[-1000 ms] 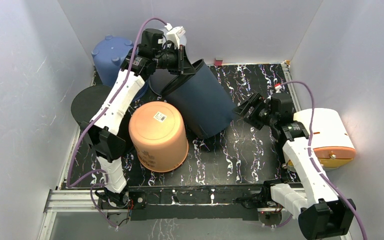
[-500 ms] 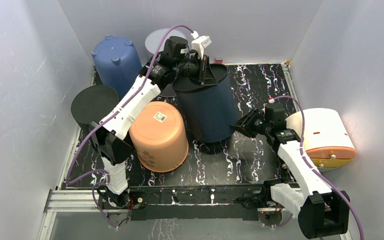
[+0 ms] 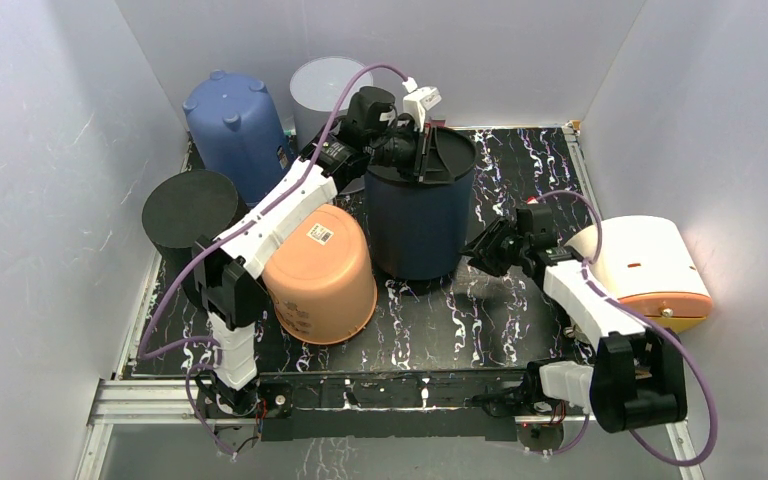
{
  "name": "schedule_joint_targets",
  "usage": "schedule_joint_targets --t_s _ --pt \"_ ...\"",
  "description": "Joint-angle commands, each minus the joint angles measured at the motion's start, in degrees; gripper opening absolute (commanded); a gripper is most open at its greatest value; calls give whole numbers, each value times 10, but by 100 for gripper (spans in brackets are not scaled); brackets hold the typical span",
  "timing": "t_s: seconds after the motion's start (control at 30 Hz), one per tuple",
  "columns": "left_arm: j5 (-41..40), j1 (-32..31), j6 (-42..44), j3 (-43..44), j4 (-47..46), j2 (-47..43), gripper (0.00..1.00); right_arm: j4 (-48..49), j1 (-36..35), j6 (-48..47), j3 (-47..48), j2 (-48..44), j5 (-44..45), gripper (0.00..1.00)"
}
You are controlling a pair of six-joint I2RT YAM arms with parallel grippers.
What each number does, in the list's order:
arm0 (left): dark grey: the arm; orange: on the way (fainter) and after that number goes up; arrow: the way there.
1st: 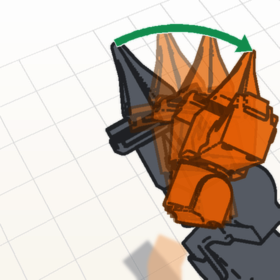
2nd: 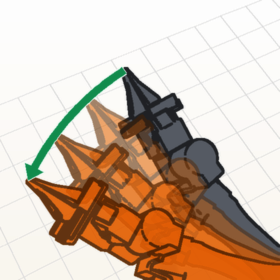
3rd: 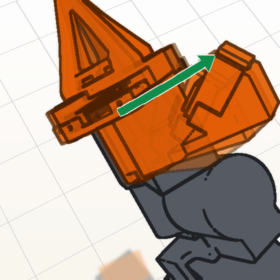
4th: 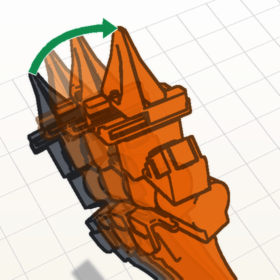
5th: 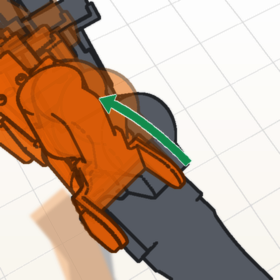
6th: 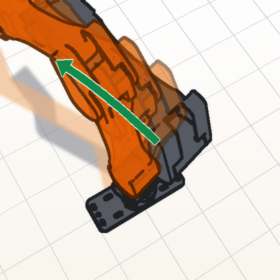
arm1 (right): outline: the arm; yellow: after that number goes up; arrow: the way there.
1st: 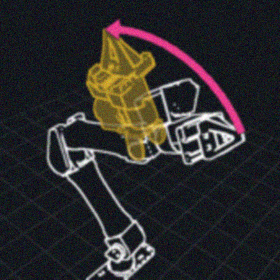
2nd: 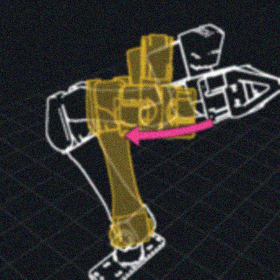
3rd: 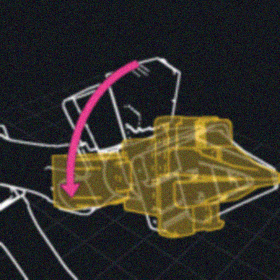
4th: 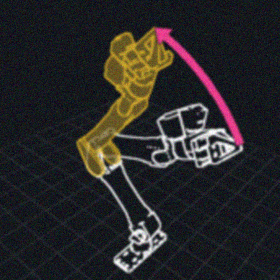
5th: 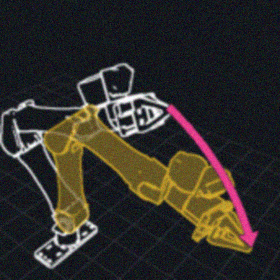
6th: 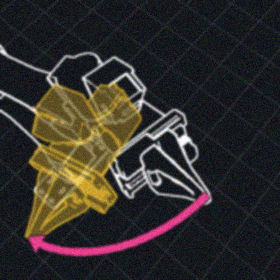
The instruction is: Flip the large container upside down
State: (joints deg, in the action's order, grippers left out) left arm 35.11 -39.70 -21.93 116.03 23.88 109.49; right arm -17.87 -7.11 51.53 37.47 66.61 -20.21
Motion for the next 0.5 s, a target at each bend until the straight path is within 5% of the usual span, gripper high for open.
schedule_joint_targets --t_s 0.0,0.07,0.17,0.33,0.4,0.47 --pt "33 -3 -20 -14 -22 14 0 -33 -1 -59 85 37 51 48" --pt "34 -3 -22 -17 -16 23 7 -84 1 -78 116 45 100 60" --pt "24 -4 -15 -17 4 29 52 -150 8 -110 163 46 163 65" --pt "-27 -3 15 -6 34 9 94 -217 17 -144 213 11 259 72" --pt "-48 -3 26 14 53 5 98 -252 19 -149 237 -3 312 78" --pt "-72 -3 37 40 81 3 99 -284 20 -155 266 -8 382 97"
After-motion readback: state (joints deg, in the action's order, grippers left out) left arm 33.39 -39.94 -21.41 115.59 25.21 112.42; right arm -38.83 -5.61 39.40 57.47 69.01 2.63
